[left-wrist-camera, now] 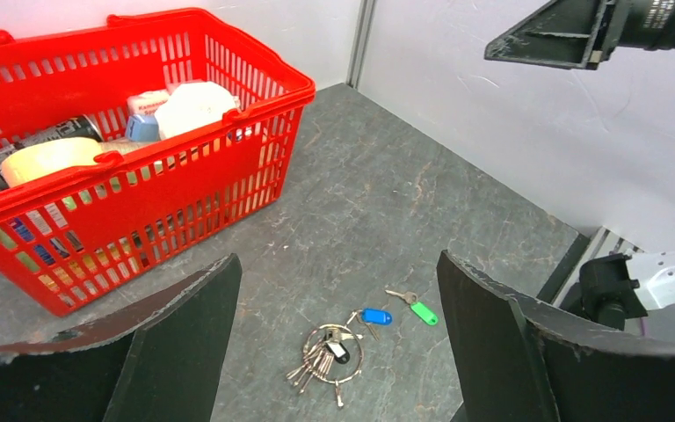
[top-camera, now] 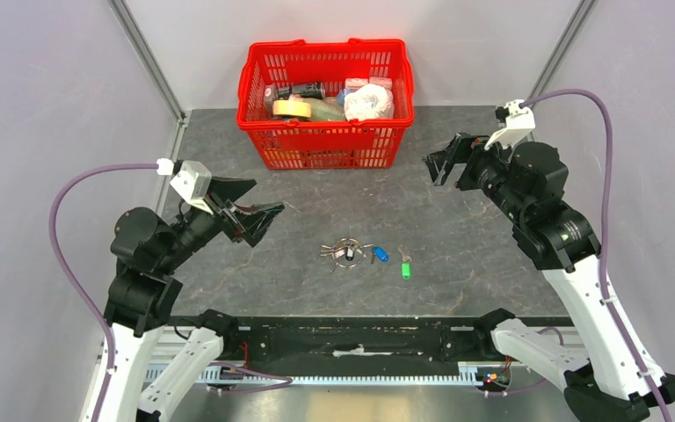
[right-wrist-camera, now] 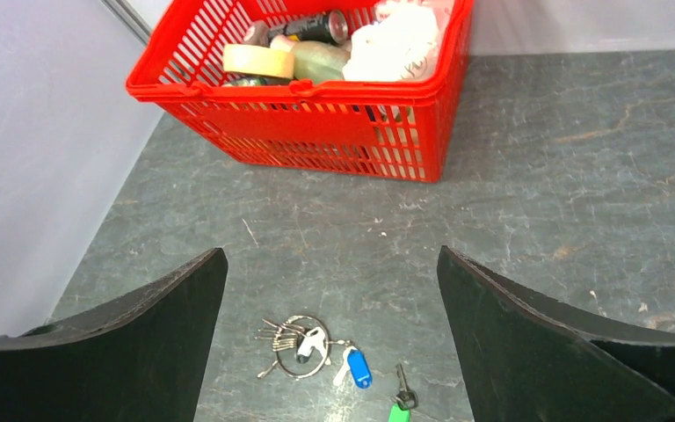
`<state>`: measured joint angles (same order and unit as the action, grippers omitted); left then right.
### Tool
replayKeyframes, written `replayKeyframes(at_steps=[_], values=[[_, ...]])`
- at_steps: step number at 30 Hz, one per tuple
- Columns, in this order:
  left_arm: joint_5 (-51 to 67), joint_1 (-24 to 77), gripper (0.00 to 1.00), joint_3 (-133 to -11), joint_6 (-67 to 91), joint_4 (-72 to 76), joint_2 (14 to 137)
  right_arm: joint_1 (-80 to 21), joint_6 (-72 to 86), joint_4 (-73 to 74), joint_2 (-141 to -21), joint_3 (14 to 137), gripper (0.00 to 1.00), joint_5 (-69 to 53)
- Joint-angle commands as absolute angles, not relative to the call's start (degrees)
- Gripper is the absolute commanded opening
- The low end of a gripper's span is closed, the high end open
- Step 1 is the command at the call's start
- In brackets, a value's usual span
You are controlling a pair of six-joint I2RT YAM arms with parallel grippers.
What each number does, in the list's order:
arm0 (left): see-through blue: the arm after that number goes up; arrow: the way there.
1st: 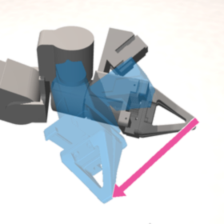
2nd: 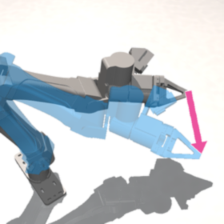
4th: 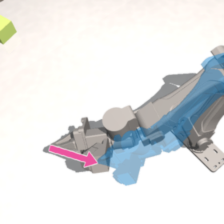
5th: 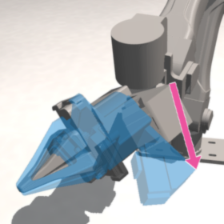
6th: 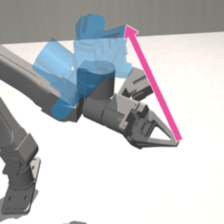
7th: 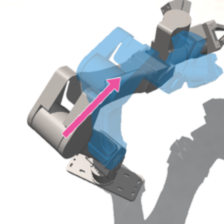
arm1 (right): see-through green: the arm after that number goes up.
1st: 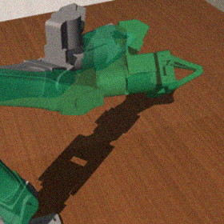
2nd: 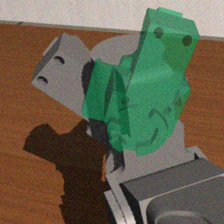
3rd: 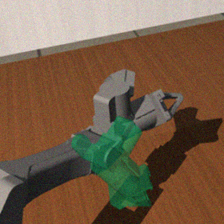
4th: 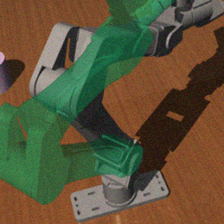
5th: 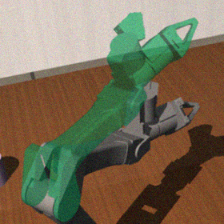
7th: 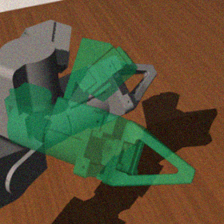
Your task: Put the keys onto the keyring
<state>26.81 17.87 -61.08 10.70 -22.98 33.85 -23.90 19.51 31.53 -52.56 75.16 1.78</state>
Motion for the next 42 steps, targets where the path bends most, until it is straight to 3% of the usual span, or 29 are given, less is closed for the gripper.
replayKeyframes(at_steps=[1,9,14,19,26,32,42], values=[[29.9,17.9,0.89,-61.2,12.5,-23.1,34.5,-23.8,18.3,32.7,-52.6,77.2,0.97,2.3],[34.9,17.9,0.87,-59.3,14.0,-25.7,39.3,-23.9,20.3,31.7,-52.0,73.7,0.97,2.7],[39.8,18.4,0.86,-56.7,15.4,-26.4,41.3,-23.9,18.6,32.0,-52.8,71.7,0.97,-8.5],[39.1,20.3,0.86,-53.8,15.9,-26.9,40.9,-24.2,19.2,33.3,-54.2,67.5,0.96,-11.6],[33.3,25.6,0.85,-49.7,17.4,-27.6,42.2,-27.8,21.1,32.7,-55.5,61.8,0.92,-11.4],[22.9,37.1,0.83,-45.9,18.5,-26.0,45.3,-36.5,22.2,30.7,-60.4,58.9,0.86,-7.1],[7.3,38.9,0.81,-41.0,27.6,-25.6,48.8,-42.0,21.6,26.8,-66.9,56.2,0.78,-4.2]])
